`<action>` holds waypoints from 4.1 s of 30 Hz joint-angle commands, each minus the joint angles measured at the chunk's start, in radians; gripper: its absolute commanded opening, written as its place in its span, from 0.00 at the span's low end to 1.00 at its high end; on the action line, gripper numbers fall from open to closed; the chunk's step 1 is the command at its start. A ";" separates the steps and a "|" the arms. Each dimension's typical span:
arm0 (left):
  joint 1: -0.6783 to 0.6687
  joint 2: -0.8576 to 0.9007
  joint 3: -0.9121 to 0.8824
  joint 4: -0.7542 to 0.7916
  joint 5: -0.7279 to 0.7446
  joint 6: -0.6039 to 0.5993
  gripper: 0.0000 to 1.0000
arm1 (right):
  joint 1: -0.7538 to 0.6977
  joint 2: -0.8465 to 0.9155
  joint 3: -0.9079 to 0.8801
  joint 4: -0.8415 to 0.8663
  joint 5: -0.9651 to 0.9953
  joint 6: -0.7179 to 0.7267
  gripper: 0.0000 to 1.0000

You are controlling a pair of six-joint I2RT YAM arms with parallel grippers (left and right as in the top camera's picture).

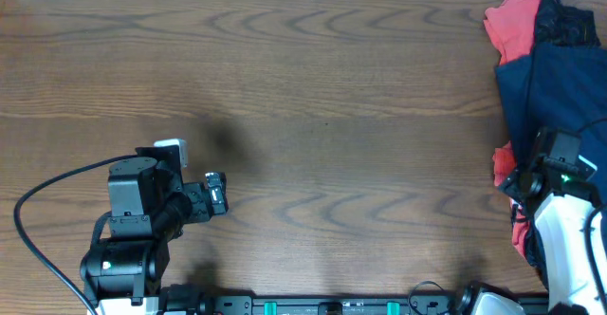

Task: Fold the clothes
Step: 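Move the right gripper to the navy clothing pile and lower onto it, then close the right gripper on the edge of the navy shorts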

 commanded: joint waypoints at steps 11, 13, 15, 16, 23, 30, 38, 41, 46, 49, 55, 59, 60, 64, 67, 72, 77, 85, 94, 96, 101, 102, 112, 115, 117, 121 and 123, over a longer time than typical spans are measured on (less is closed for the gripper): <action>-0.004 0.000 0.024 -0.018 0.009 -0.005 0.98 | -0.014 0.122 0.014 0.091 0.023 0.080 0.72; -0.004 0.000 0.024 -0.023 0.009 -0.005 0.98 | -0.014 0.140 0.014 0.106 0.023 0.079 0.63; -0.004 0.000 0.024 -0.026 0.007 -0.005 0.98 | -0.014 0.154 0.014 0.113 0.022 0.079 0.54; -0.004 0.000 0.024 -0.026 0.006 -0.005 0.98 | -0.014 0.159 0.014 0.113 0.022 0.079 0.45; -0.004 0.000 0.024 -0.026 0.006 -0.005 0.98 | -0.013 0.170 0.014 0.127 -0.058 0.062 0.01; -0.004 0.000 0.024 -0.025 0.006 -0.005 0.98 | 0.013 0.098 0.054 0.193 -0.527 -0.272 0.01; -0.004 0.000 0.024 -0.025 0.006 -0.005 0.98 | 0.181 -0.032 0.146 0.177 -0.698 -0.360 0.01; -0.004 0.000 0.024 -0.025 0.006 -0.005 0.98 | 0.233 -0.042 0.146 0.197 -0.691 -0.360 0.01; -0.004 0.000 0.024 -0.025 0.006 -0.005 0.98 | 0.267 -0.027 0.146 0.204 -0.691 -0.360 0.02; -0.004 0.000 0.024 -0.025 0.006 -0.005 0.98 | 0.267 -0.024 0.146 0.202 -0.690 -0.360 0.02; -0.004 0.000 0.024 -0.025 0.006 -0.005 0.98 | 0.267 -0.024 0.146 0.197 -0.653 -0.361 0.06; -0.004 0.000 0.024 -0.025 0.006 -0.005 0.98 | 0.265 -0.025 0.146 0.208 -0.623 -0.361 0.14; -0.004 0.000 0.024 -0.025 0.006 -0.005 0.98 | 0.262 -0.025 0.146 0.214 -0.624 -0.361 0.14; -0.004 0.000 0.024 -0.025 0.006 -0.005 0.98 | 0.261 -0.025 0.146 0.220 -0.624 -0.360 0.22; -0.004 0.000 0.024 -0.026 0.006 -0.005 0.98 | 0.262 -0.025 0.146 0.211 -0.632 -0.360 0.23; -0.004 0.000 0.024 -0.026 0.006 -0.005 0.98 | 0.270 -0.023 0.142 0.076 -0.709 -0.360 0.33; -0.004 0.000 0.024 -0.026 0.006 -0.005 0.98 | 0.319 -0.017 0.083 -0.024 -0.706 -0.359 0.35; -0.004 0.000 0.024 -0.029 0.006 -0.005 0.98 | 0.359 -0.017 -0.030 0.048 -0.708 -0.331 0.41; -0.004 0.000 0.024 -0.029 0.006 -0.005 0.98 | 0.413 -0.017 -0.088 0.128 -0.661 -0.262 0.45; -0.004 0.000 0.024 -0.029 0.006 -0.005 0.98 | 0.418 -0.017 -0.092 0.138 -0.652 -0.241 0.40; -0.004 0.000 0.024 -0.029 0.006 -0.005 0.98 | 0.420 -0.017 -0.092 0.134 -0.616 -0.224 0.24; -0.004 0.000 0.024 -0.029 0.006 -0.005 0.98 | 0.420 -0.017 -0.092 0.130 -0.608 -0.224 0.23; -0.004 0.000 0.024 -0.029 0.006 -0.005 0.98 | 0.427 -0.015 -0.093 0.087 -0.550 -0.137 0.29; -0.004 0.000 0.024 -0.029 0.006 -0.005 0.98 | 0.451 -0.010 -0.093 0.089 -0.522 -0.119 0.30; -0.004 0.000 0.024 -0.029 0.006 -0.005 0.98 | 0.467 -0.003 -0.093 0.098 -0.522 -0.112 0.30; -0.004 0.000 0.024 -0.029 0.006 -0.005 0.98 | 0.484 0.021 -0.093 0.120 -0.518 -0.092 0.22; -0.004 0.000 0.024 -0.029 0.006 -0.005 0.98 | 0.484 0.039 -0.093 0.128 -0.518 -0.085 0.18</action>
